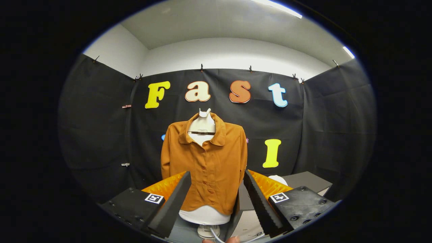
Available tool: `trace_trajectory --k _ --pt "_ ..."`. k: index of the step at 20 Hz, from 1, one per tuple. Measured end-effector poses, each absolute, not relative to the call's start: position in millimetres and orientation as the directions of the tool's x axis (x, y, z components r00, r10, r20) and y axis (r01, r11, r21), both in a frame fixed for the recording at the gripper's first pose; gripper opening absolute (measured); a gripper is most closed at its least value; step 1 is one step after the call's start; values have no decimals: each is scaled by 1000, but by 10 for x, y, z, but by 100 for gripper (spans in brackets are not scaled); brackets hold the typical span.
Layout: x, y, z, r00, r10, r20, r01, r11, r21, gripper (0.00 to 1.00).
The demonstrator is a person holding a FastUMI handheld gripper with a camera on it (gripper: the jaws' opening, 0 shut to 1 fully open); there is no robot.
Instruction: Iron the clothes twice with a garment steamer, once on the left side and once on the right side.
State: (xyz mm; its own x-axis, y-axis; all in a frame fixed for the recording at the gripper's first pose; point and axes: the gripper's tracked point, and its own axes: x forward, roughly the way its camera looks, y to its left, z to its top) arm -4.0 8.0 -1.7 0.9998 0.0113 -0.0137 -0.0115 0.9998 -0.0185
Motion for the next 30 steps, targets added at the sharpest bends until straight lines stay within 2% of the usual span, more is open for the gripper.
trace_trajectory --k 14,22,26,30 --pt "-163 81 63 1000 -20 4 20 1000 -2 98" --pt "-58 -255 58 993 -115 22 114 992 47 98" --pt "197 -618 44 993 -119 -16 120 992 49 98" --pt "535 -1175 -8 987 -124 -105 131 989 63 98"
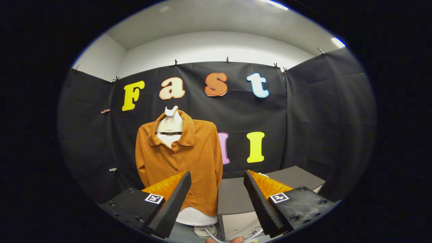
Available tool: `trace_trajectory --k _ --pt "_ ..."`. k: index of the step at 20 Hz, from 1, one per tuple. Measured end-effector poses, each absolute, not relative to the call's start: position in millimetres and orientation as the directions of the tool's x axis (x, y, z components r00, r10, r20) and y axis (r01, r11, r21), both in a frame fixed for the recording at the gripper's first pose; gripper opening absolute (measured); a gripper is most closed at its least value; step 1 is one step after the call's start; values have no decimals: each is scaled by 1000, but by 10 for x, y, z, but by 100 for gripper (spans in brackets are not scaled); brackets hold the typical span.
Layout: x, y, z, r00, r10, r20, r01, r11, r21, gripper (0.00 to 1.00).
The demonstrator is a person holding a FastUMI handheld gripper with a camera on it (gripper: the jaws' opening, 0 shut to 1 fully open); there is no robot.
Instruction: Iron the clothes twice with a garment steamer, once on the left side and once on the right side.
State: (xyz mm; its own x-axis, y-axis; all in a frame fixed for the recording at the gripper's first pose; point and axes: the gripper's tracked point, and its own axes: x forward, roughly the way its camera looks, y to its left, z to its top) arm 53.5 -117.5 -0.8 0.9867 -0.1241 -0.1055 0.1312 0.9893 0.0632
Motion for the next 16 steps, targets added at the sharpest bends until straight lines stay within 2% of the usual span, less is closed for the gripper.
trace_trajectory --k 5,11,16 --pt "933 -1965 -219 961 -178 -210 186 983 15 98" --pt "1385 -2545 -817 903 -111 -415 164 982 94 98" --pt "1713 -2879 -1554 799 -57 -598 154 982 112 98"
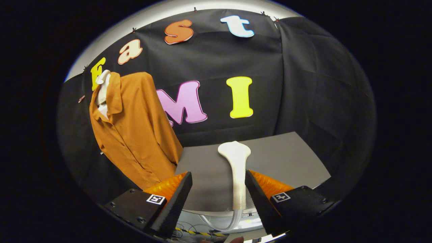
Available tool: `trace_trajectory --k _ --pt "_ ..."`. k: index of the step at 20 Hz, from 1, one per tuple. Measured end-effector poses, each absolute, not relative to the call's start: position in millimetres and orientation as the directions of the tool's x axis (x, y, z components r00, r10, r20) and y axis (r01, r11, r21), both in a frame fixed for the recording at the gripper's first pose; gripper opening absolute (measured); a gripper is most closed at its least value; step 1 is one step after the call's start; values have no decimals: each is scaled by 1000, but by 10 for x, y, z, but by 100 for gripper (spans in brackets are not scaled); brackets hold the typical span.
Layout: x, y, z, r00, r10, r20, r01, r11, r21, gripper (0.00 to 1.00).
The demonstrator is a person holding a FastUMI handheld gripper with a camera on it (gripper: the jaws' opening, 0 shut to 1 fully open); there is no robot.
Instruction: Iron the clothes twice with a garment steamer, once on the left side and once on the right side.
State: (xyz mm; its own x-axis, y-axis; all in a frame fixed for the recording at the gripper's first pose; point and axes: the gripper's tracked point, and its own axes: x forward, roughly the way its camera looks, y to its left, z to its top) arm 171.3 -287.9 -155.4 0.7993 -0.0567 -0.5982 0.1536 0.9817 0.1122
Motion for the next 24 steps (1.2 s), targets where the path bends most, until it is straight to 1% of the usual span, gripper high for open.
trace_trajectory --k 4,9,10,13,14,15,16,18,20,24 --pt "1852 -3084 -2118 704 -40 -709 164 981 107 98" --pt "1991 -3161 -2588 614 -5 -789 191 971 143 98" --pt "2005 -3172 -2653 597 7 -802 199 968 156 87" --pt "1964 -3158 -2947 527 33 -849 210 963 168 68" --pt "1943 -3187 -3024 505 27 -863 213 965 154 54" --pt "1957 -3180 -2997 515 35 -856 219 961 171 51" --pt "1972 -3165 -3042 518 50 -854 209 961 182 41" --pt "1988 -3137 -3008 546 75 -834 180 962 204 31" --pt "1985 -3173 -2923 584 72 -809 183 959 218 30" --pt "1958 -3240 -2626 695 -12 -719 206 961 183 30"
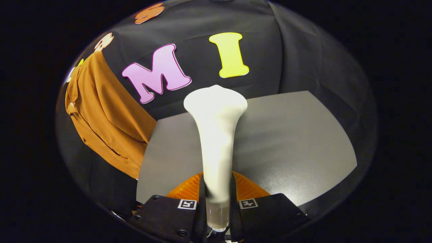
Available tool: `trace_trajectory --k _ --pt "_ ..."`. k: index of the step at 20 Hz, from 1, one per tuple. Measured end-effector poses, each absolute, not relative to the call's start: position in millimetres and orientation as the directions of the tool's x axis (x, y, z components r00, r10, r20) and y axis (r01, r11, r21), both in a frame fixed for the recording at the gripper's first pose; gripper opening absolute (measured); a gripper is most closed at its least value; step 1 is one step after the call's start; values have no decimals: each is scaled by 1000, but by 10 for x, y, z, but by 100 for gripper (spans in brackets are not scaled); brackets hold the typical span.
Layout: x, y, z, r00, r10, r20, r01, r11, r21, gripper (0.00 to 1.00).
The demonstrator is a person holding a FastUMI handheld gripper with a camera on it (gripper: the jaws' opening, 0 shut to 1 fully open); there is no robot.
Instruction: Iron the clothes twice with a garment steamer, once on the left side and once on the right side.
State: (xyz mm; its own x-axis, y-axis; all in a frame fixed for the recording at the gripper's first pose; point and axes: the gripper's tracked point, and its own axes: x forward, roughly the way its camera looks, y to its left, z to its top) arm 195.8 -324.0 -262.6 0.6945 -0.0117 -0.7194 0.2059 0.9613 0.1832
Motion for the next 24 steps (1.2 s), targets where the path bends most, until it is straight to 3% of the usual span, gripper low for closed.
trace_trajectory --k 5,12,24 --pt "1812 -3204 -1914 836 -129 -533 228 966 125 30" --pt "1444 -2465 -1101 921 -181 -345 225 970 94 30" --pt "1587 -899 -927 966 -107 -236 131 987 89 30"
